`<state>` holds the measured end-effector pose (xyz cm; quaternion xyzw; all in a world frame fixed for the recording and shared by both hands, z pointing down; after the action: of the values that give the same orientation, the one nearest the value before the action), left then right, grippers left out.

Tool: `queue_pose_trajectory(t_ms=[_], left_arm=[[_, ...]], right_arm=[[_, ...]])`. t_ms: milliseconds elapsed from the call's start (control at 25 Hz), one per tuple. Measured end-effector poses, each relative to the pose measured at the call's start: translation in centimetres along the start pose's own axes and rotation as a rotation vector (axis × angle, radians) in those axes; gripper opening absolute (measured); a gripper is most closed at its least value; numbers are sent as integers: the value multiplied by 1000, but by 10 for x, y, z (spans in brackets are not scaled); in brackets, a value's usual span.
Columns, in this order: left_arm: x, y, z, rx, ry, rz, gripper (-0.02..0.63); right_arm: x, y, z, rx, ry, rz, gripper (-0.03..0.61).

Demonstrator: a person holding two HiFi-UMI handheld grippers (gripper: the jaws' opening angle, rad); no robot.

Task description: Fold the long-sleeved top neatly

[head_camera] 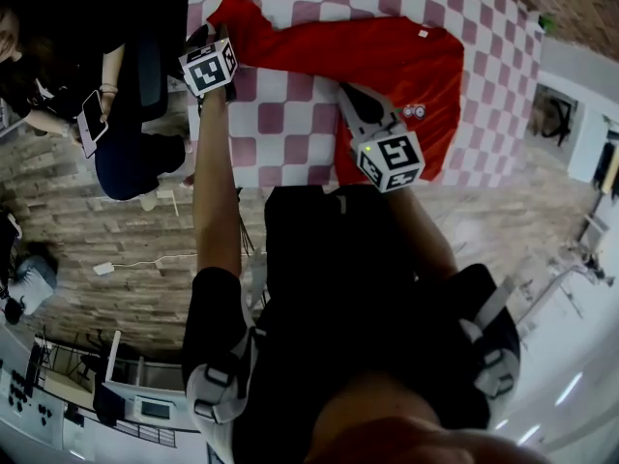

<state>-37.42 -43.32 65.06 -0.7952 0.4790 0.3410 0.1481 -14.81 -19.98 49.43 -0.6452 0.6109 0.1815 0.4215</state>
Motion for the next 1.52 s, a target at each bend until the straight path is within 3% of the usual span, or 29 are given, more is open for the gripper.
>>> queue_pose_trajectory(t_ms=[240,400,760,920,1160,1520], left_arm=[[-3,0,-15,-24,37,-6,124],[5,2,-7,-6,41,-23,48],[-2,9,29,50,-22,20,25],[-2,8,48,88,-74,32,25],[27,-12,95,113,-185,-37,25],[64,-103,158,66,-327,-161,25]], right_arm=[[-2,-4,-1,-28,9,-11,9],[1,-7,3,-44,-11,-26,9],[2,-23,29,-57,-57,-41,9],[-2,-30,45,-61,-70,-44,9],[-9,-44,72,-67,-100,-46,9],[-22,-79,135,-82,-162,-58,9]])
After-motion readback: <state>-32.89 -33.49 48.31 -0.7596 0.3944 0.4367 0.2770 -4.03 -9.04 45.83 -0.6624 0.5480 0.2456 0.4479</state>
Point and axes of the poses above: the fingertips, and each gripper's own axes: z backward along the fingers, y to its left, x out of its top, the point moved 7 cm from there along z, backward along the fingers, and after that the axes turned 11 degrees about -z, right-handed, at the moved point
